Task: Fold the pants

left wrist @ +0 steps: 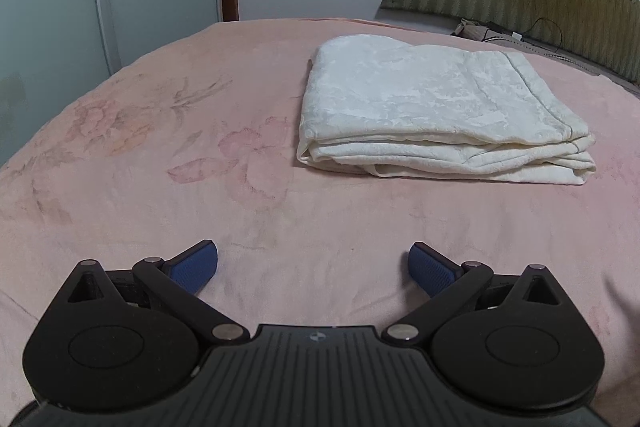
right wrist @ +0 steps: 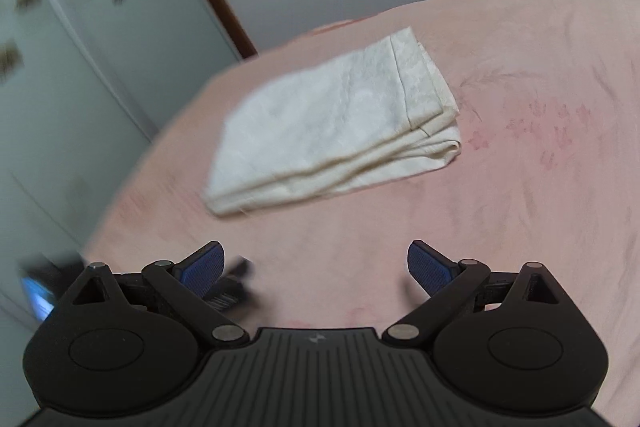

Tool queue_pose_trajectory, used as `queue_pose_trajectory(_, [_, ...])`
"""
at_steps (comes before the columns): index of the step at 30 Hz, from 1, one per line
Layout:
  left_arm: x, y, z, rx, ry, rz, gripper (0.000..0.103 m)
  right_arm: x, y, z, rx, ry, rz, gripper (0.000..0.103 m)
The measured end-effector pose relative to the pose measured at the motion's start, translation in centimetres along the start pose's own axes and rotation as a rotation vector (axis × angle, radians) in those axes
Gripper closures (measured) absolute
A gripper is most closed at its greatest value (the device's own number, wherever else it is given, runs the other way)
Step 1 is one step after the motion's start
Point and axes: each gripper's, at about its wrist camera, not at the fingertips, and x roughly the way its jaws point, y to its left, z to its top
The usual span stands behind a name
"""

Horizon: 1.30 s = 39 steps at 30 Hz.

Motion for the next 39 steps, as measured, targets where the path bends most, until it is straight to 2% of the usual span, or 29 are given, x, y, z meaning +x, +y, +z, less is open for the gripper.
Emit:
queue_pose_trajectory(6, [0.1,0.2,0.0,-0.003,0.001,-0.004,0.0,-3.8,2.9,1.2,0.069,-0.069,0.234,0.002])
queue_pose_trajectory(8, [0.1,0.2,0.0,-0.003,0.0,-0.004,0.0,-3.8,3.5,1.2,0.059,-0.1,0.283,0.0])
queue_pose_trajectory(9, [0.1,0.2,0.0,-0.003,0.0,-0.003,0.0,-3.6,3.6,1.1,0.037,-0.113,0.275,0.0])
queue_pose_trajectory(10, [0.1,0.2,0.0,-0.004,0.0,-0.004,0.0,-3.1,3.6,1.1,0.01,-0.121,0.23,0.0])
queue_pose_trajectory(12, [0.1,0.1,0.0,-0.003,0.0,-0.004,0.0,-1.8,3.2,0.9,-0.07,-0.138,0.087,0.0])
queue_pose_trajectory(15, [0.1,0.1,0.0,-0.003,0.0,-0.004,0.0,1.4,2.1,-0.7,-0.261,-0.15,-0.224,0.0])
queue_pose_trajectory(16, [0.1,0.1,0.0,-0.004,0.0,-0.004,0.0,2.5,1.5,-1.3,-0.302,-0.138,-0.295,0.0])
queue_pose_trajectory(17, [0.1,0.1,0.0,-0.003,0.0,-0.004,0.0,3.5,0.6,-1.9,-0.317,-0.114,-0.329,0.0])
queue_pose_trajectory(21, [0.1,0.1,0.0,-0.004,0.0,-0.004,0.0,6.4,-2.0,-3.4,-0.251,-0.035,-0.374,0.0])
queue_pose_trajectory(23, [0.1,0.1,0.0,-0.004,0.0,-0.004,0.0,6.3,-1.8,-4.4,-0.279,-0.086,-0.386,0.0])
queue_pose_trajectory(39, [0.1,0.1,0.0,-0.003,0.0,-0.004,0.0,6.2,-2.0,-4.5,-0.282,-0.082,-0.389,0.0])
